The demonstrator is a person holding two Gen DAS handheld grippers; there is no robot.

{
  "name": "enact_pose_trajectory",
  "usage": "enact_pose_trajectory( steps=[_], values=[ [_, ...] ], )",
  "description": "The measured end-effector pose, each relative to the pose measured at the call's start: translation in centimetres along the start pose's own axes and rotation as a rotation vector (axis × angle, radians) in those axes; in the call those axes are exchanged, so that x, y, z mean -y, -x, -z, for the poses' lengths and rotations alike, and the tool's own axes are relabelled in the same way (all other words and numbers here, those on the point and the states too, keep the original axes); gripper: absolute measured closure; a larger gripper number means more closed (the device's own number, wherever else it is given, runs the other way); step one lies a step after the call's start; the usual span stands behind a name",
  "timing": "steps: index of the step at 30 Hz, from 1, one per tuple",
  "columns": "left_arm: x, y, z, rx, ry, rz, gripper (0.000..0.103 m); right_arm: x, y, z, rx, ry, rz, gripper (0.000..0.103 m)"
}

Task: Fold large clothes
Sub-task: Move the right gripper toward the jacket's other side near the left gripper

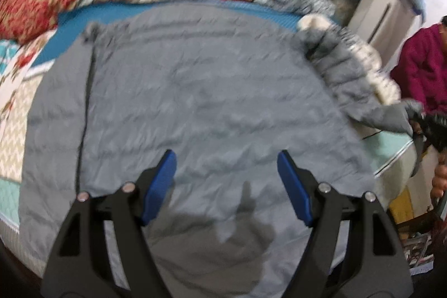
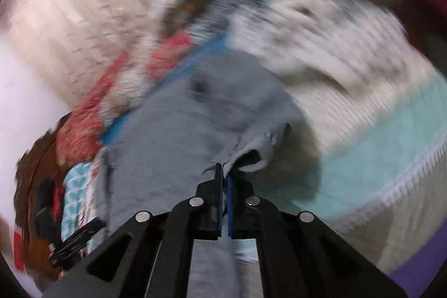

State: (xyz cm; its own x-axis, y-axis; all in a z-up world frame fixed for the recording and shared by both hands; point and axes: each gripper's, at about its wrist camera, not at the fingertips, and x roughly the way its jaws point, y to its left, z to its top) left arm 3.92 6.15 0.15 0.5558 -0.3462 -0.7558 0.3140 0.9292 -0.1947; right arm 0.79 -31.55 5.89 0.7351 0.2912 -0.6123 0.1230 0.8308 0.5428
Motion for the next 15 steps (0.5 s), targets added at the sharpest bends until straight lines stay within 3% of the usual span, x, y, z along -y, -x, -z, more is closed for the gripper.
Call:
enact_pose_trajectory(
  steps=[2, 5, 8, 11, 15],
  values=[
    [0.8, 1.2, -1.1, 0.042, -0.005, 0.056, 0.031, -4.4, 0.1, -1.1, 0.011, 0.133, -0.033, 0.103],
    [1.5, 3.2, -3.0, 0.094, 0.012, 0.151, 0.024, -11.2, -2.0, -0.4, -0.073, 0.322, -0.185, 0.103],
    [0.7, 4.9, -4.3, 0.171, 0.004, 0.097, 0.024, -16.8, -7.6, 4.9, -0.273, 0.537, -0.258, 0.102],
    [-1.2, 5.0, -4.3, 0.156, 0.042, 0.016, 0.024, -18.2, -9.5, 9.7, -0.336, 0.616, -0.217, 0.101],
    [-1.3, 4.2, -3.7, 0.11, 0.074, 0.024, 0.024, -16.4, -7.8, 12.0, -0.343, 0.586, -0.265, 0.089]
  ],
)
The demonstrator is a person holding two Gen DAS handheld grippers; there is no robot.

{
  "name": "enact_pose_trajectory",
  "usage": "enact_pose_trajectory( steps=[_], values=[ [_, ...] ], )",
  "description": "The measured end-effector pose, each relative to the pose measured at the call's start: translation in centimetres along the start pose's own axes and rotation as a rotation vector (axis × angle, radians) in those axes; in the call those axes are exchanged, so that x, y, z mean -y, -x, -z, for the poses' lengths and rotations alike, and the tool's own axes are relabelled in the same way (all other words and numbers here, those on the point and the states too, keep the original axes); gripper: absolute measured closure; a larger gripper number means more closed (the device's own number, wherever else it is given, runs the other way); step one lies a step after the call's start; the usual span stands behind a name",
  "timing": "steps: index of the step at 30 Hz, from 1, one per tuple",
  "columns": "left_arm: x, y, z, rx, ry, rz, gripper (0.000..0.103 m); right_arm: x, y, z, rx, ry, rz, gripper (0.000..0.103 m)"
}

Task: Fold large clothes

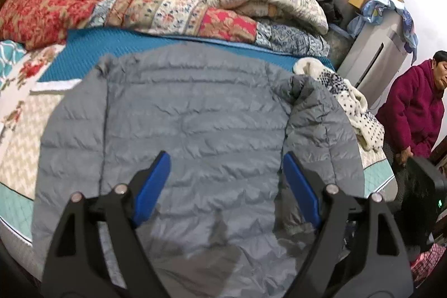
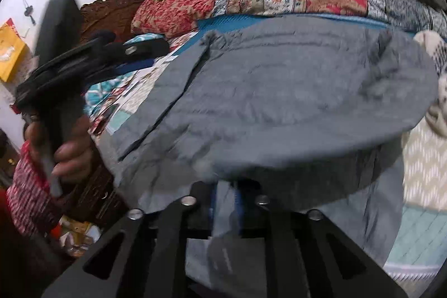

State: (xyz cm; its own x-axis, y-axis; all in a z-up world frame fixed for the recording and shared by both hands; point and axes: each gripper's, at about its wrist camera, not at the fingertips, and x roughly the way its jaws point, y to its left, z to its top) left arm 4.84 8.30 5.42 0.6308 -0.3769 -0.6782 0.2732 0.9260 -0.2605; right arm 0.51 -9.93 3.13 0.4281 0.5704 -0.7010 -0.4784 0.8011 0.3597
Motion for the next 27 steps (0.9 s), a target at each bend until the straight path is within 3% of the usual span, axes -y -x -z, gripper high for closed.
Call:
enact_pose_trajectory(
  steps=[2, 3, 4, 7, 9, 11, 14, 17, 20, 22, 25, 26, 27],
  values=[
    [2.0, -0.8, -0.1, -0.012, -0.027, 0.032, 0.024, 0.0, 1.7, 1.6, 0.025, 0.005, 0.01, 0.071],
    [2.9, -1.3, -0.4, -0.017, -0.043, 0.055, 0.024, 0.0, 2.4, 2.2, 0.043, 0.008, 0.032, 0.053],
    [4.2, -1.6, -0.4, -0.021, -0.064, 0.079, 0.024, 0.1, 2.6, 2.3, 0.052, 0.013, 0.046, 0.042],
    [8.6, -2.4, -0.5, -0.038, -0.161, 0.116, 0.024, -0.9, 3.7, 3.6, 0.025, 0.056, 0.024, 0.041],
    [10.8, -2.2, -0.2, -0.013, -0.239, 0.113, 0.024, -0.7, 6.5, 5.2, 0.084, 0.044, 0.027, 0.041],
    [13.8, -2.0, 1.4, 0.009, -0.375, 0.089, 0.024, 1.4, 8.9, 6.6, 0.147, -0.054, 0.042, 0.041],
    [17.5, -2.1, 4.6, 0.027, -0.56, 0.073, 0.024, 7.8, 12.1, 10.0, 0.224, -0.335, 0.053, 0.041],
    [21.0, -2.9, 9.2, 0.046, -0.827, 0.07, 0.024, 12.7, 13.3, 12.5, 0.265, -0.541, 0.033, 0.041],
    [23.2, -4.1, 13.5, 0.052, -1.092, 0.065, 0.023, 15.5, 14.4, 13.9, 0.306, -0.641, 0.053, 0.041],
    [23.8, -5.6, 15.8, 0.009, -1.262, 0.059, 0.023, 17.0, 15.3, 14.5, 0.339, -0.675, 0.054, 0.041],
    [23.7, -8.8, 17.2, -0.073, -1.378, 0.017, 0.023, 18.2, 16.2, 15.1, 0.377, -0.701, 0.08, 0.041],
    [23.6, -9.9, 17.2, -0.102, -1.385, -0.009, 0.034, 18.5, 16.5, 15.2, 0.383, -0.705, 0.087, 0.041],
    [23.5, -10.7, 16.8, -0.127, -1.375, -0.019, 0.052, 18.9, 16.9, 15.7, 0.391, -0.707, 0.091, 0.041]
  ],
)
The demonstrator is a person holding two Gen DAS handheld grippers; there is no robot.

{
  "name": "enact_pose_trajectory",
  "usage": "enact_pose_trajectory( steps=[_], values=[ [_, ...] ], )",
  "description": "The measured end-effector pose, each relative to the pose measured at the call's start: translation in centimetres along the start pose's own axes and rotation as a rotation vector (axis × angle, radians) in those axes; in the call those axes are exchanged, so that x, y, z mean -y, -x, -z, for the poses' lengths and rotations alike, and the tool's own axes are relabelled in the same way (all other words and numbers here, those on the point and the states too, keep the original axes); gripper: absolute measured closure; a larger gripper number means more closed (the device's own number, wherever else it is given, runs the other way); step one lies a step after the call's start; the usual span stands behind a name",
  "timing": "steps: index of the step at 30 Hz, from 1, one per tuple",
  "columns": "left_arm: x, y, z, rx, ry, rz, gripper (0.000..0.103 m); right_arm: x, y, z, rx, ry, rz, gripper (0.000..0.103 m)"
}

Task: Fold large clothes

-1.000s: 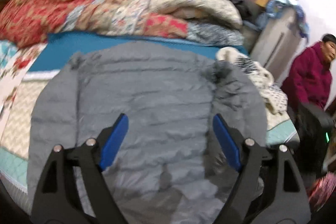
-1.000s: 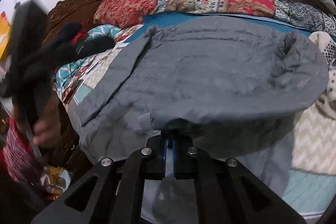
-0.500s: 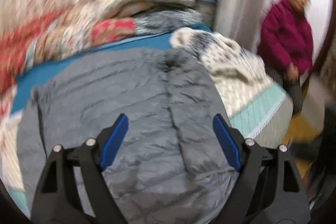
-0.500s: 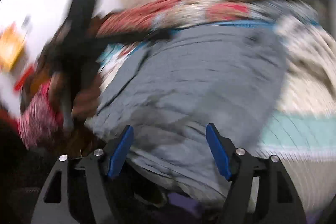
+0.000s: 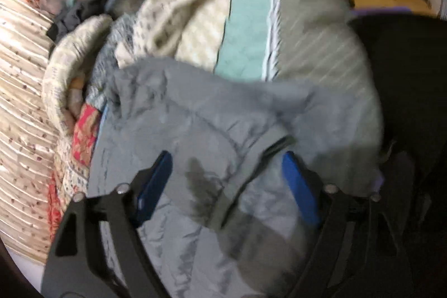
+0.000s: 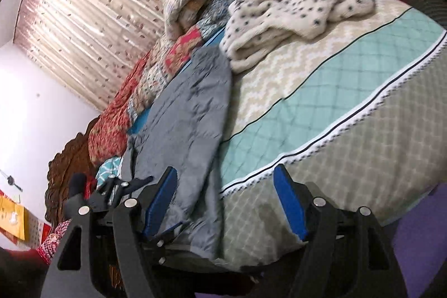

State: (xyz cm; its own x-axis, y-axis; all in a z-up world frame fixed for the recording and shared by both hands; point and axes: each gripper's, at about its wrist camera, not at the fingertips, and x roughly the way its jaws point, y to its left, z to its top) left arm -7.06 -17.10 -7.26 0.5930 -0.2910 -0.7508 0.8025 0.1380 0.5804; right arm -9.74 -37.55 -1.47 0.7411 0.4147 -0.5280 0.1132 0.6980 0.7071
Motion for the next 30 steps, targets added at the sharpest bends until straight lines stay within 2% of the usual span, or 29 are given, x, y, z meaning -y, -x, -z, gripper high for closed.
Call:
enact_pose_trajectory(
  steps=[1, 2, 4, 5, 7, 8, 10, 12, 14, 16, 18, 20, 21, 23, 25, 26, 28, 30],
  values=[
    [-1.3, -0.8, -0.4, -0.034, 0.047, 0.036, 0.089, 0.4, 0.7, -0.5, 0.022, -0.006, 0.006, 0.041],
    [-2.7, -1.1, -0.7, -0.048, 0.106, 0.063, 0.093, 1.2, 1.6, -1.1, 0.043, -0.014, 0.013, 0.041],
    [-8.2, 1.0, -1.6, 0.033, 0.315, 0.126, 0.094, 2.7, 4.0, -3.3, 0.136, -0.057, 0.038, 0.041],
    [-12.2, 3.1, -2.0, 0.109, 0.434, 0.126, 0.094, 3.3, 5.3, -4.8, 0.188, -0.085, 0.052, 0.041],
    [-19.0, 6.8, -2.1, 0.216, 0.621, 0.114, 0.094, 3.0, 6.3, -7.2, 0.235, -0.073, 0.075, 0.041],
    [-21.8, 8.3, -1.9, 0.258, 0.692, 0.11, 0.094, 2.1, 6.3, -8.4, 0.245, -0.038, 0.08, 0.041],
    [-29.8, 12.3, -1.4, 0.377, 0.859, 0.075, 0.095, 0.3, 5.2, -9.7, 0.242, 0.02, 0.068, 0.041],
    [-36.3, 15.0, -0.5, 0.441, 0.985, 0.042, 0.095, -1.9, 2.2, -10.9, 0.196, 0.066, 0.03, 0.041],
    [-42.0, 17.1, 1.3, 0.478, 1.11, -0.003, 0.095, -3.9, -1.3, -11.5, 0.139, 0.106, 0.003, 0.041],
    [-47.2, 18.0, 4.4, 0.46, 1.255, -0.066, 0.095, -6.5, -6.1, -12.0, 0.067, 0.172, 0.004, 0.041],
    [-50.8, 17.7, 10.2, 0.404, 1.432, -0.087, 0.095, -8.3, -9.4, -12.2, 0.014, 0.209, -0.012, 0.041],
    [-51.9, 16.6, 16.4, 0.32, 1.575, -0.135, 0.095, -10.0, -13.7, -12.1, -0.046, 0.255, -0.001, 0.041],
    [-51.3, 15.6, 20.6, 0.259, 1.657, -0.169, 0.095, -10.4, -15.1, -12.0, -0.069, 0.269, 0.002, 0.041],
    [-49.0, 13.4, 27.5, 0.182, 1.786, -0.157, 0.095, -11.2, -18.0, -11.4, -0.12, 0.298, 0.015, 0.041],
    [-44.6, 9.6, 34.4, 0.064, 1.907, -0.131, 0.095, -11.4, -21.2, -10.3, -0.175, 0.324, 0.061, 0.041],
    [-42.4, 7.5, 37.0, -0.005, 1.943, -0.106, 0.095, -10.9, -22.4, -9.6, -0.201, 0.332, 0.088, 0.041],
    [-38.6, 3.9, 40.0, -0.11, 2.001, -0.04, 0.095, -9.9, -25.2, -8.8, -0.258, 0.335, 0.164, 0.041],
    [-36.4, 1.5, 41.1, -0.13, 2.002, 0.026, 0.095, -8.8, -25.7, -9.1, -0.263, 0.293, 0.142, 0.041]
  ],
)
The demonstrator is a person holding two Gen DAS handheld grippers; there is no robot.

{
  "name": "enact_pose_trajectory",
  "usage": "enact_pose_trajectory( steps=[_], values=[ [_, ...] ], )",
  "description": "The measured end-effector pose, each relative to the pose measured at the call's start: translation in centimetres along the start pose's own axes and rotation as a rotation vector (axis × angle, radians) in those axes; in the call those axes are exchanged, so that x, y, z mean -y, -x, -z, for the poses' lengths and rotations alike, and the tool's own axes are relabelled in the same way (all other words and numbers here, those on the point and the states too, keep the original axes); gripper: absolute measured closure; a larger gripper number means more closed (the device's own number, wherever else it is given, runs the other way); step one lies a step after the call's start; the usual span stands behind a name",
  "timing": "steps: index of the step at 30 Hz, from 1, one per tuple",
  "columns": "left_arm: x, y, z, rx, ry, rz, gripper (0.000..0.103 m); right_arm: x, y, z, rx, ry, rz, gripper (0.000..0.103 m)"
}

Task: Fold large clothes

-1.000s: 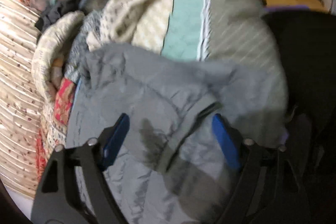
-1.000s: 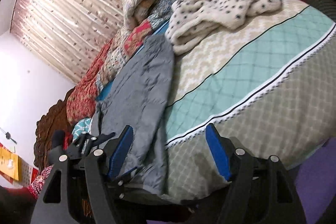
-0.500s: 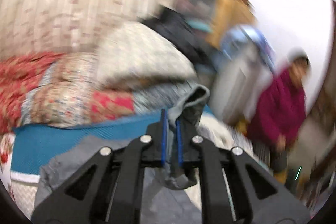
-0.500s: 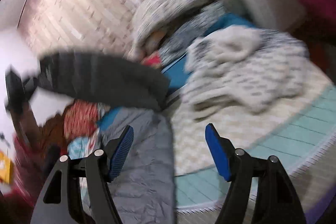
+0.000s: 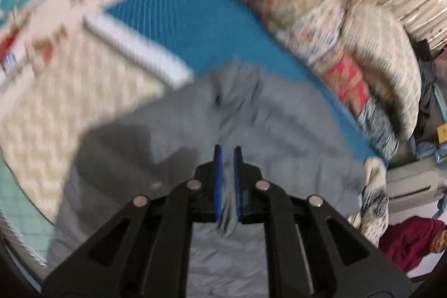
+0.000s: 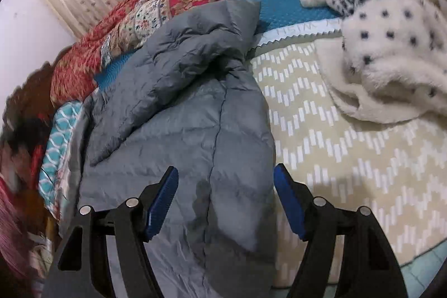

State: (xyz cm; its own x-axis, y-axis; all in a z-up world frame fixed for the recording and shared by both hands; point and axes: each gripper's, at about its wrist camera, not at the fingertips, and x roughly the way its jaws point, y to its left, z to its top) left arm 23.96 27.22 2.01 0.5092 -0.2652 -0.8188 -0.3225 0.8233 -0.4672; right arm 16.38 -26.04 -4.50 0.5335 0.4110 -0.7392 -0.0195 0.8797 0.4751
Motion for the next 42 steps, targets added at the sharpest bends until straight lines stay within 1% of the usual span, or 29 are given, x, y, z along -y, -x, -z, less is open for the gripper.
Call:
enact_pose_trajectory(
  steps=[2, 3, 4, 5, 7, 9, 11, 12, 13, 14, 15, 17, 18, 20, 21, 22, 24, 25, 26, 27, 28, 29, 31, 33, 35, 37, 39, 41, 42],
  values=[
    [1.2, -1.1, 0.7, 0.002, -0.067, 0.034, 0.095, 0.7, 0.8, -2.3, 0.052, -0.048, -0.042, 0.041],
    [2.2, -1.3, 1.0, 0.011, -0.105, 0.063, 0.095, 0.9, 1.0, -3.7, 0.071, -0.068, -0.048, 0.045],
    [3.9, -1.4, 1.5, 0.02, -0.166, 0.101, 0.095, 1.0, 1.1, -5.0, 0.084, -0.084, -0.054, 0.052],
    [6.1, -1.6, 2.2, 0.018, -0.241, 0.124, 0.095, 1.0, 1.0, -6.7, 0.095, -0.095, -0.054, 0.056],
    [9.3, -2.8, 3.8, 0.004, -0.376, 0.156, 0.095, 0.7, 0.1, -10.4, 0.103, -0.119, -0.067, 0.069],
    [11.5, -4.6, 5.8, -0.035, -0.477, 0.197, 0.095, 0.7, -2.7, -13.6, 0.05, -0.149, -0.1, 0.071],
    [12.7, -7.4, 7.8, -0.102, -0.556, 0.221, 0.095, 0.8, -8.0, -16.4, -0.07, -0.193, -0.099, 0.071],
    [12.5, -9.3, 8.7, -0.13, -0.58, 0.192, 0.095, 0.9, -9.9, -17.5, -0.109, -0.194, -0.092, 0.071],
    [12.4, -11.2, 9.2, -0.148, -0.6, 0.139, 0.095, 0.7, -12.7, -19.1, -0.144, -0.179, -0.039, 0.071],
    [11.7, -13.7, 9.3, -0.156, -0.617, 0.033, 0.097, 0.7, -14.4, -20.9, -0.143, -0.16, 0.039, 0.071],
    [11.0, -15.4, 8.8, -0.161, -0.607, -0.003, 0.098, 0.8, -15.6, -23.4, -0.112, -0.153, 0.083, 0.072],
    [9.7, -15.8, 6.6, -0.141, -0.526, 0.008, 0.099, 1.0, -15.6, -25.5, -0.063, -0.221, -0.009, 0.072],
    [9.5, -15.6, 5.6, -0.128, -0.501, 0.004, 0.099, 0.5, -14.6, -26.0, -0.031, -0.213, -0.086, 0.072],
    [8.8, -14.9, 3.8, -0.082, -0.501, -0.005, 0.099, -0.4, -12.1, -24.7, -0.014, -0.125, -0.201, 0.072],
    [8.6, -14.9, 3.1, -0.073, -0.504, -0.011, 0.099, -0.5, -10.9, -23.5, 0.006, -0.093, -0.198, 0.07],
    [8.3, -14.8, 2.4, -0.069, -0.501, -0.015, 0.099, -0.7, -9.4, -21.8, 0.041, -0.027, -0.138, 0.06],
    [7.6, -15.2, 1.2, -0.05, -0.488, -0.042, 0.099, -1.1, -7.9, -17.5, 0.102, 0.146, 0.105, 0.044],
    [7.4, -15.6, 0.9, -0.048, -0.482, -0.063, 0.099, -0.7, -8.4, -15.7, 0.077, 0.166, 0.136, 0.053],
    [7.3, -15.9, 0.6, -0.051, -0.475, -0.082, 0.099, 0.4, -10.3, -13.1, -0.048, 0.139, 0.122, 0.078],
    [7.2, -16.0, 0.4, -0.063, -0.46, -0.096, 0.099, 0.8, -11.8, -11.4, -0.128, 0.132, 0.124, 0.102],
    [8.0, -16.3, 0.2, -0.074, -0.452, -0.104, 0.099, 1.0, -12.1, -10.1, -0.135, 0.136, 0.13, 0.102],
    [8.5, -15.9, 0.1, -0.076, -0.457, -0.121, 0.099, 0.9, -11.1, -8.9, -0.087, 0.145, 0.151, 0.102],
    [9.7, -14.7, -0.1, -0.043, -0.475, -0.132, 0.098, 1.4, -9.9, -8.0, -0.079, 0.074, 0.167, 0.102],
    [10.1, -12.7, -0.3, 0.008, -0.459, -0.14, 0.098, 2.0, -9.5, -6.8, -0.091, -0.007, 0.163, 0.102],
    [10.0, -11.0, -0.8, 0.006, -0.38, -0.123, 0.098, 0.9, -8.6, -5.4, -0.08, 0.038, 0.203, 0.102],
    [9.9, -9.0, -0.3, 0.009, -0.337, -0.076, 0.098, -0.7, -6.6, -4.4, -0.076, 0.101, 0.225, 0.101],
    [11.4, -7.3, 0.9, 0.028, -0.369, -0.047, 0.098, -1.2, -3.9, -4.1, -0.03, 0.087, 0.175, 0.1],
    [13.8, -6.5, 2.4, 0.038, -0.455, -0.054, 0.098, -1.8, -1.7, -4.3, 0.006, 0.079, 0.146, 0.097],
    [16.1, -6.4, 3.2, 0.033, -0.518, -0.064, 0.098, -1.9, -0.9, -4.4, 0.032, 0.087, 0.134, 0.091]
  ],
)
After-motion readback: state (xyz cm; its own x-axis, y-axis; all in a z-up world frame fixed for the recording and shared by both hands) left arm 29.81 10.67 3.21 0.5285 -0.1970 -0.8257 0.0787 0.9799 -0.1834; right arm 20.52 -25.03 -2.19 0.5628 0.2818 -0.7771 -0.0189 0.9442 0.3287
